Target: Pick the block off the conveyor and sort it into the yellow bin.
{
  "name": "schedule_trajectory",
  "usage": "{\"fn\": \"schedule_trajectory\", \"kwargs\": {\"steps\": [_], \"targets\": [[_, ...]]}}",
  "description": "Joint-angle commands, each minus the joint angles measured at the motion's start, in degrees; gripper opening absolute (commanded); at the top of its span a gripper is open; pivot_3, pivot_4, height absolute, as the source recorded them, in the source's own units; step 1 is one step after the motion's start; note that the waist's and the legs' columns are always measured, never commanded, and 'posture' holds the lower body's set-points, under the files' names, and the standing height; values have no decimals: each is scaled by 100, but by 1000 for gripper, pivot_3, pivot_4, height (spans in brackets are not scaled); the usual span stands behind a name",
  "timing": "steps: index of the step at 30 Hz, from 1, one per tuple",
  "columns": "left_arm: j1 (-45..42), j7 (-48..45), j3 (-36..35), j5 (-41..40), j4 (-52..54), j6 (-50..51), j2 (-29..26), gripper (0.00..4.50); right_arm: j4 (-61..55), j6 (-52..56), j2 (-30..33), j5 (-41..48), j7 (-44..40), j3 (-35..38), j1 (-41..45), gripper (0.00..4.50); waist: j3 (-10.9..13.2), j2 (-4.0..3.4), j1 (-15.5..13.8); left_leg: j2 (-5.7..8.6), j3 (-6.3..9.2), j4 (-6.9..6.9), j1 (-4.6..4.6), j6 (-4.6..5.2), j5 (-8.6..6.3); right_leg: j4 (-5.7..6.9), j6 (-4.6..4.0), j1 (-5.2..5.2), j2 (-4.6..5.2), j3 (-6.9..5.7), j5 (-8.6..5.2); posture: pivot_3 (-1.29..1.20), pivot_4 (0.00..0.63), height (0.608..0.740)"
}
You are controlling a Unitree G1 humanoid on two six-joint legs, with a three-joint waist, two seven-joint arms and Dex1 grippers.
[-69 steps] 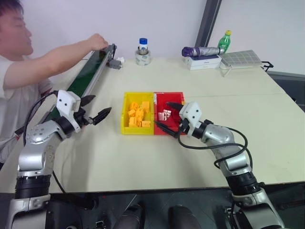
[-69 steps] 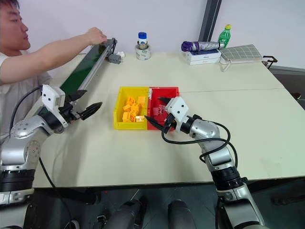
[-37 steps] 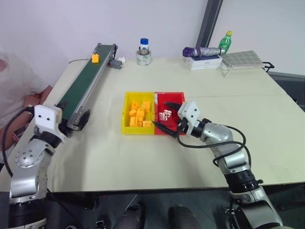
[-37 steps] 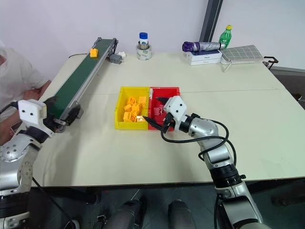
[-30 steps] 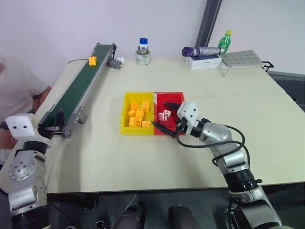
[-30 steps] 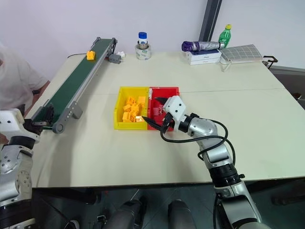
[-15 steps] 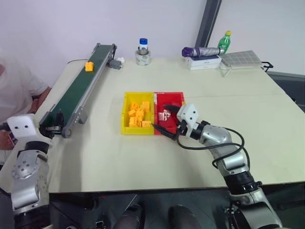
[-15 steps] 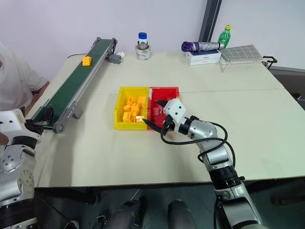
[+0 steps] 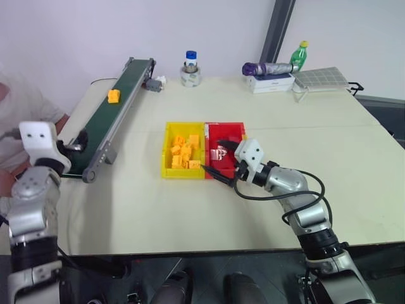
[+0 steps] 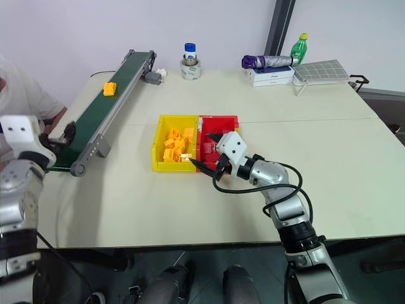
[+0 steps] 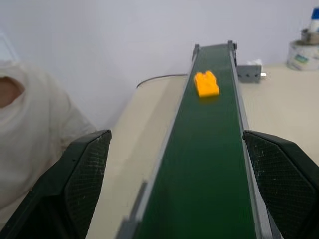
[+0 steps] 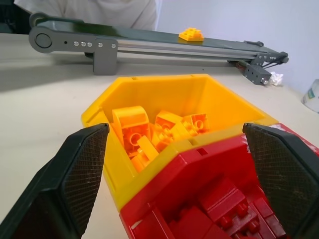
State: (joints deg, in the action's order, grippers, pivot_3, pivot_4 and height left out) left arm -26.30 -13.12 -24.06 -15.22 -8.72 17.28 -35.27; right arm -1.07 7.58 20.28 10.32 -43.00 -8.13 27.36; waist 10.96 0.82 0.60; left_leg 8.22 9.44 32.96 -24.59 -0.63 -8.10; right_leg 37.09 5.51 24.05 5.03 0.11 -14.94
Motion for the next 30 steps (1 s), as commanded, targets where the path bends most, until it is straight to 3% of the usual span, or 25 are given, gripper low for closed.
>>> {"fn": "schedule_trajectory", "kwargs": {"steps": [1,13,20,30], "targets": [[-384,-128,173,149,-361,35,-213,4454,-278,-32,-50,95,49,91,168,4500,0,0,5,0,-1,0,0,0,0,-1,8,1,0,0,5,0,150,740],[-1557,-368,863,698,-2096,-10,-414,4454,-703,265,15,487,-241,82,178,4500,0,1,15,0,0,-1,0,0,1,2,19,2,-1,-6,11,0,150,740],[-2008,-778,973,672,-2590,394,-643,4454,-744,221,33,413,-209,57,146,4500,0,1,37,0,1,-1,0,0,1,3,20,4,-1,-8,12,0,150,740],[-2157,-727,887,588,-2886,517,-551,4454,-721,85,20,347,-146,41,78,4500,0,1,26,0,1,-1,0,0,1,4,23,3,-1,-9,13,0,150,740]]}}
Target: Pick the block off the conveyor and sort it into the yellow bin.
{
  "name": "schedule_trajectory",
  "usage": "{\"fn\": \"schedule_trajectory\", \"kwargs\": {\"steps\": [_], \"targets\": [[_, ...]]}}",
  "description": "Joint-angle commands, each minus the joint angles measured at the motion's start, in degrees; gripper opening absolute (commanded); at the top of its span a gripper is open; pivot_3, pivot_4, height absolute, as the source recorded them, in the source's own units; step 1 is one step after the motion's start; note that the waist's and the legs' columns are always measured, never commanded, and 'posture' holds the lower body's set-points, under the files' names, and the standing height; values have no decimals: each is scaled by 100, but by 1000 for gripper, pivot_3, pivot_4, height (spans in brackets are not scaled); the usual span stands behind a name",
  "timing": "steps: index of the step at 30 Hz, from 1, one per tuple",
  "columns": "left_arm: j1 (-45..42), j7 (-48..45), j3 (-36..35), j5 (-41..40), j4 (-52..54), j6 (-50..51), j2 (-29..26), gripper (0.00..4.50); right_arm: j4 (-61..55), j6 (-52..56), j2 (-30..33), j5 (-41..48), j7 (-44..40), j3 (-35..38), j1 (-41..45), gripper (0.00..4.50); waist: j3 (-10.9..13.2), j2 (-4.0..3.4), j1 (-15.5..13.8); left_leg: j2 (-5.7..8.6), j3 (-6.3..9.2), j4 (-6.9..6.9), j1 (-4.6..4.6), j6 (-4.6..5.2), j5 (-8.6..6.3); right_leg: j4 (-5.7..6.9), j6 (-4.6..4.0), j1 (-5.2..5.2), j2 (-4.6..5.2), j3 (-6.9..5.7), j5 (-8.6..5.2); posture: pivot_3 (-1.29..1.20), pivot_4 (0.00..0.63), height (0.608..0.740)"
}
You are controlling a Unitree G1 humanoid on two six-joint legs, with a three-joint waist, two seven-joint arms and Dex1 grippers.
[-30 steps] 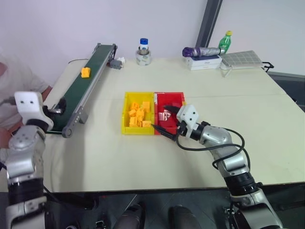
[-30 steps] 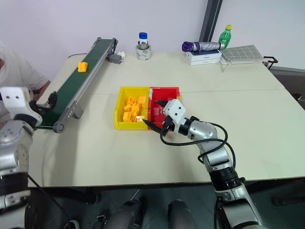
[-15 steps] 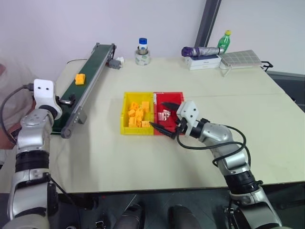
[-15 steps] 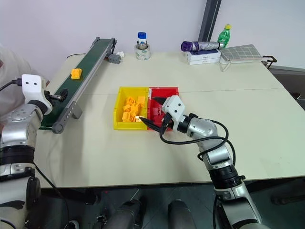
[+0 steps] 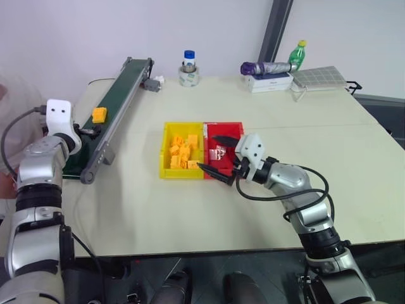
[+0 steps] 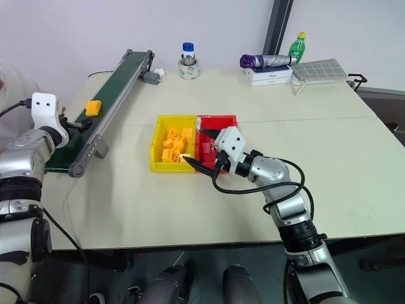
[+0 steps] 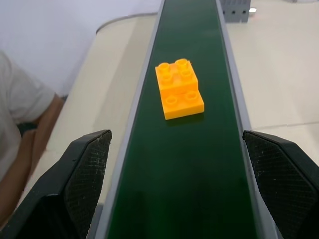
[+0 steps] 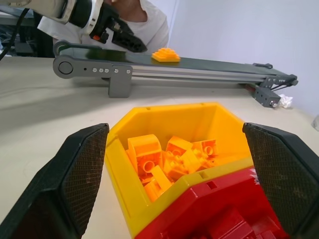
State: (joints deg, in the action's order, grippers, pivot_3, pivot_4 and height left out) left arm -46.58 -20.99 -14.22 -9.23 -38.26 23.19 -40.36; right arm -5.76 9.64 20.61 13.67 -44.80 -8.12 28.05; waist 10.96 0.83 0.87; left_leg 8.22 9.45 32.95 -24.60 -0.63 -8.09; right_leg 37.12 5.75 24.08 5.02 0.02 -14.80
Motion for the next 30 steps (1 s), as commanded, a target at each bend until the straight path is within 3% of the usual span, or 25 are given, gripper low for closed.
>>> {"fn": "schedule_trajectory", "kwargs": {"steps": [1,20,23,27,28,30], "targets": [[-114,111,-84,10,64,-114,-6,4454,-243,-137,-14,9,36,40,2,4500,0,0,-2,0,0,0,0,0,0,0,0,0,0,0,0,0,150,740],[123,432,-352,-245,23,251,231,4454,-257,-195,1,-13,94,47,-59,4500,0,0,3,0,-1,4,0,0,1,4,4,0,0,0,3,0,150,740],[214,482,-380,-276,62,374,230,3583,-249,-198,11,-22,96,55,-63,4500,-1,1,1,0,-1,4,3,0,2,7,4,-2,0,0,3,0,150,740],[195,596,-467,-350,323,490,254,1584,-241,-206,2,-34,103,57,-71,4500,-1,1,14,0,-1,5,6,-3,3,10,4,-3,0,1,4,0,150,740],[188,609,-448,-329,405,456,246,1277,-235,-214,2,-38,101,56,-74,4500,-1,2,9,0,0,5,6,-4,4,11,4,-2,-1,1,4,0,150,740],[176,665,-411,-274,547,334,239,1330,-209,-233,-5,-44,99,53,-76,4500,-1,2,2,0,0,5,6,-5,4,11,4,-2,-1,1,4,0,150,740]]}}
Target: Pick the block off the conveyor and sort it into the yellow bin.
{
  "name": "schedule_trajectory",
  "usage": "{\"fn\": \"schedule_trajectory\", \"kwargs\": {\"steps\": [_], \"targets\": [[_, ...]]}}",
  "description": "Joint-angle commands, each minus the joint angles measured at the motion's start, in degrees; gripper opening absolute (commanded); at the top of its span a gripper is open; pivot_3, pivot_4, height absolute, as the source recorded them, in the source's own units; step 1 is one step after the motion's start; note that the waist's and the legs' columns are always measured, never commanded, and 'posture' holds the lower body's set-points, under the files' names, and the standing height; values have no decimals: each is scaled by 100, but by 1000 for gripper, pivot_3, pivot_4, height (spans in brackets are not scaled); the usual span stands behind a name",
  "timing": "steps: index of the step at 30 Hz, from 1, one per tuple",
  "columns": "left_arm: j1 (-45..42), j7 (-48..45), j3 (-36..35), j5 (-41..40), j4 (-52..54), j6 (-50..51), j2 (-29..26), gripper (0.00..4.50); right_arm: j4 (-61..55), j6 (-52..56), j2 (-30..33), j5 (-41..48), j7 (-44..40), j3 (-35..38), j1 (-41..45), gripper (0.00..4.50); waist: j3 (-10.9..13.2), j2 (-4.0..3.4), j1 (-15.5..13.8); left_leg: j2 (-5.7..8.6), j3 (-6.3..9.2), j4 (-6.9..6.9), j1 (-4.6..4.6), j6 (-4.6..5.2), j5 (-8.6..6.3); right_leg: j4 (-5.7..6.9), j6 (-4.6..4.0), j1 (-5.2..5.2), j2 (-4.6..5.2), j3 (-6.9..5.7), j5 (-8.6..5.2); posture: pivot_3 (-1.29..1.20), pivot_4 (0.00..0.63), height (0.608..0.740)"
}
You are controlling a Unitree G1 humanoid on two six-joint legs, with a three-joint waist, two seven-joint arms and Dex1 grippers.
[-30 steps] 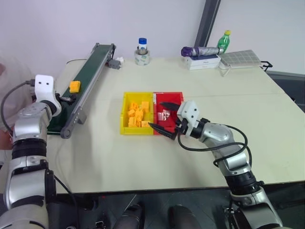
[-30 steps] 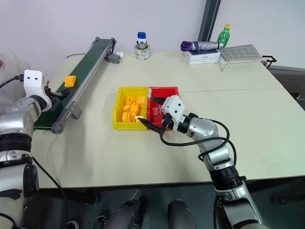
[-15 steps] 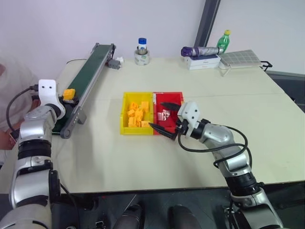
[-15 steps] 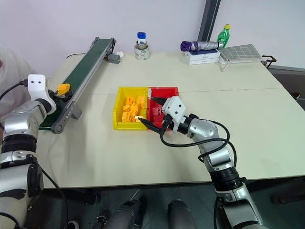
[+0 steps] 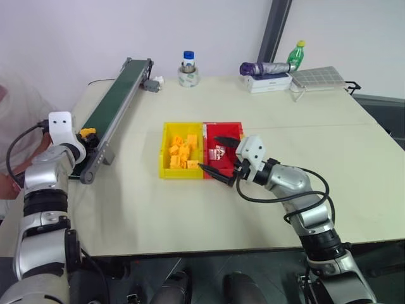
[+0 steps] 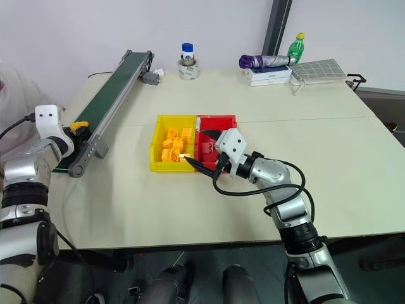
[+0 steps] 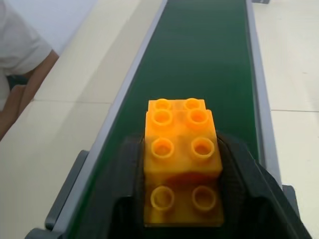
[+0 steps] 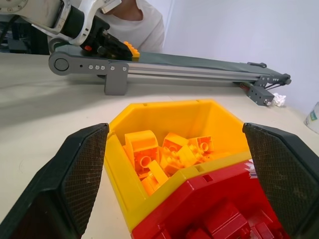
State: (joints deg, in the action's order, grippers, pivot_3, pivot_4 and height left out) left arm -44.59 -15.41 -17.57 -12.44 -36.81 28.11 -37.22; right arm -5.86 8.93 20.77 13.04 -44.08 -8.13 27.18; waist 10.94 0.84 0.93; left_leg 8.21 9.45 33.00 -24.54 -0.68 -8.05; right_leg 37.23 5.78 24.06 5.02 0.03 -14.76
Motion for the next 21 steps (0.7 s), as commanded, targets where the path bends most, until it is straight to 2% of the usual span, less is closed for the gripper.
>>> {"fn": "schedule_trajectory", "kwargs": {"steps": [1,4,7,13,21], "targets": [[-16,51,-72,14,526,-253,-54,1330,-180,-174,-21,11,25,51,16,4500,0,0,-5,0,0,0,0,0,0,-1,0,0,0,0,0,0,150,740],[20,-159,-163,-215,911,-490,82,1330,-156,-191,-26,9,18,64,26,4500,0,0,-26,0,-1,0,-1,-1,0,-2,0,-1,1,0,0,0,150,740],[257,-759,-99,-632,1711,-570,296,1330,-129,-207,-37,-5,19,56,40,4500,0,0,-15,0,-2,2,-1,-1,0,-3,0,-3,1,1,1,0,150,740],[841,-1610,629,-1165,3311,-129,820,1330,-92,-226,-59,-15,29,46,68,4500,0,0,-16,0,-1,2,-1,0,1,-2,-1,-4,1,8,0,0,150,740],[748,-1163,1247,-954,3325,118,1757,1330,-153,-231,-38,-51,105,68,13,4500,0,0,6,-1,-2,6,0,-1,2,-2,-5,-6,0,8,2,0,150,740]]}}
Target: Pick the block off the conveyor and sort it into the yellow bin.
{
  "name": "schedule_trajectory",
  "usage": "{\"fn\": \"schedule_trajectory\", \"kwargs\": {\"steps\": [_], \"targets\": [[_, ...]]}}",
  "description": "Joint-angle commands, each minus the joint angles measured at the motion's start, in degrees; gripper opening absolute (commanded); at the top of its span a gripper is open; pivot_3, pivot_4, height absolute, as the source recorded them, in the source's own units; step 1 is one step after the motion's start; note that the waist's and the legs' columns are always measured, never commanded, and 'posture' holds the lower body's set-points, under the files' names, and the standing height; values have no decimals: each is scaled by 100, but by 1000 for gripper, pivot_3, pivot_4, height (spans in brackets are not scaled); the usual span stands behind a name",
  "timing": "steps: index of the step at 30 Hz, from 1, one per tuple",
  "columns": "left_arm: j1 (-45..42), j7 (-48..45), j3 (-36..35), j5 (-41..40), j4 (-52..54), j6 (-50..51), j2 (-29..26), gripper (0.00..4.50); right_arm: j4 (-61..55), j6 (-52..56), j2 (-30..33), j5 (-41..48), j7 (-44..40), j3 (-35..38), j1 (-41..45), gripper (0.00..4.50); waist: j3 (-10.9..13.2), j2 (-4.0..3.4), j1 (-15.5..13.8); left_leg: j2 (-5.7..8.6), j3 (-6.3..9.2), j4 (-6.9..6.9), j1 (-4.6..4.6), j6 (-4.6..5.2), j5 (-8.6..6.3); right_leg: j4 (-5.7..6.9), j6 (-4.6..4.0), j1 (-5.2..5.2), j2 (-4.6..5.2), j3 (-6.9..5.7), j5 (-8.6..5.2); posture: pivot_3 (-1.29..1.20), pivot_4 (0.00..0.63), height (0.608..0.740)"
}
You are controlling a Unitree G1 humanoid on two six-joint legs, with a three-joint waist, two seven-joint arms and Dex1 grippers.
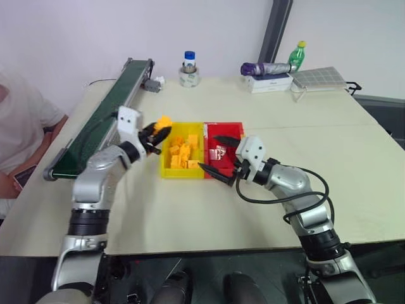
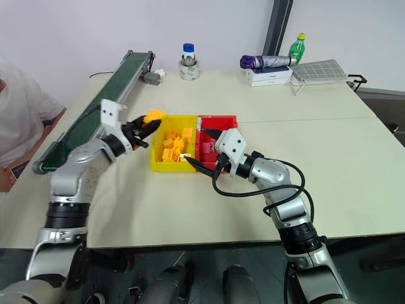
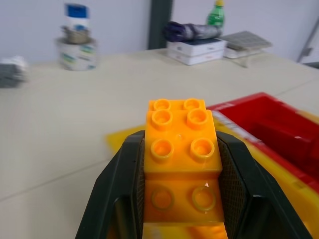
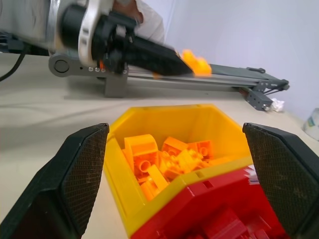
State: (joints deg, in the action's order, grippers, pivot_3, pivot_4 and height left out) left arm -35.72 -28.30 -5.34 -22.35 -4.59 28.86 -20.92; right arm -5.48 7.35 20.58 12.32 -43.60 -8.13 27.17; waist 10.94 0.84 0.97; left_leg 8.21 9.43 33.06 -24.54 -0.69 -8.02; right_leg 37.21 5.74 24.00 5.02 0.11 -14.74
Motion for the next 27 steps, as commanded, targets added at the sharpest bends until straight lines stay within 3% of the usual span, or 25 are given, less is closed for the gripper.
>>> {"fn": "schedule_trajectory", "kwargs": {"steps": [1,7,8,14,22,27], "targets": [[-159,118,0,-47,71,90,211,1330,-201,-65,-14,16,71,71,10,4500,0,0,-2,0,0,-1,0,1,1,0,0,1,0,0,0,0,150,740],[-183,-2,50,-80,127,67,393,4288,-226,-57,-5,0,133,75,-8,4500,0,0,-19,0,0,0,0,9,6,-1,0,-1,-1,-2,0,0,150,740],[-186,6,50,-68,151,72,386,4441,-223,-58,-8,-4,142,71,-6,4500,0,0,-18,0,0,0,0,9,6,-1,0,-1,-1,-1,0,0,150,740],[93,-201,-239,-231,416,-15,125,4441,-217,-85,2,-8,166,60,-55,4500,0,0,-8,0,0,-1,0,9,6,-1,0,0,-1,-1,0,0,150,740],[1228,-899,-827,-819,1441,456,-1012,4441,-120,-141,36,6,115,63,-11,4500,1,-2,-12,-5,0,-6,-1,-1,0,0,-7,6,-4,4,-3,0,150,740],[1541,-1207,-1319,-849,1340,147,-1552,4441,-34,-171,42,3,40,50,50,4500,1,-2,-42,-4,0,-5,0,-2,-1,-5,-27,-1,-2,4,-13,0,150,740]]}}
